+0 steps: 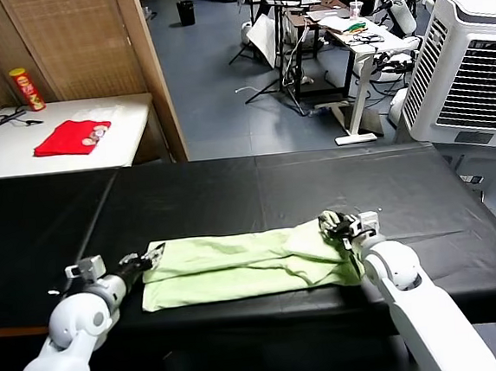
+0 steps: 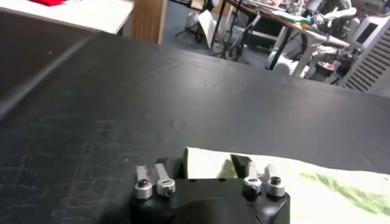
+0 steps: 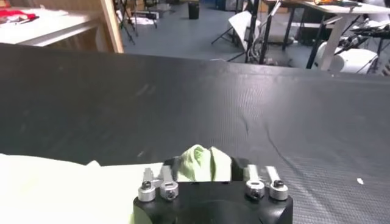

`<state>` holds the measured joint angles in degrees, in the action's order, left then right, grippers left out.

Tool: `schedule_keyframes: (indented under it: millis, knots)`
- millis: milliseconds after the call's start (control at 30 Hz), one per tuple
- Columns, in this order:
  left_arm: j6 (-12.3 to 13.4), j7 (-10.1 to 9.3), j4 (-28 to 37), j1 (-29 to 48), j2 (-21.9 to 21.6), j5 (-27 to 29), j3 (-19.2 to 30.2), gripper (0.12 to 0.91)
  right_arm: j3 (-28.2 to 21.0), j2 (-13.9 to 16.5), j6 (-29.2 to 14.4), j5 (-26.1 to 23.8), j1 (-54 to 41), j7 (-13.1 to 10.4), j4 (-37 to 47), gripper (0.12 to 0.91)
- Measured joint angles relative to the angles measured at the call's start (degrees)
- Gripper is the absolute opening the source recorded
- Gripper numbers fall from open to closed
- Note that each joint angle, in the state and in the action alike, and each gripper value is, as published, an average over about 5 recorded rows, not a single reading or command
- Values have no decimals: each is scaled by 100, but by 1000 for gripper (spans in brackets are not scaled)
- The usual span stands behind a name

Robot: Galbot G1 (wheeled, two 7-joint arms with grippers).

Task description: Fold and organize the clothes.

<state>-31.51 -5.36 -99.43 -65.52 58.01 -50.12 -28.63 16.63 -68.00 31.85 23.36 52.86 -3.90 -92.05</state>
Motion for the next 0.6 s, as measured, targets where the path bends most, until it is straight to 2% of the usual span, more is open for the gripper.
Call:
schedule_keyframes:
  millis: [100,200,300,400,500,600]
  knots:
    - [105,-50,99,42,73,214,26,200,27,-127,-124,-202,60,-140,-5,178]
    - [324,-61,176,69,141,577,55,128,54,-272,-226,-340,117,-337,-7,181]
    - [517,-37,209,104,179,951,88,129,85,-414,-260,-380,166,-441,-11,180]
    - [597,45,222,152,189,1176,116,128,130,-505,-259,-387,220,-426,-48,185]
    - [630,140,228,180,180,1318,127,145,191,-501,-245,-381,290,-325,-133,265]
    - [649,183,223,174,137,1384,113,255,258,-423,-229,-359,379,-211,-267,420]
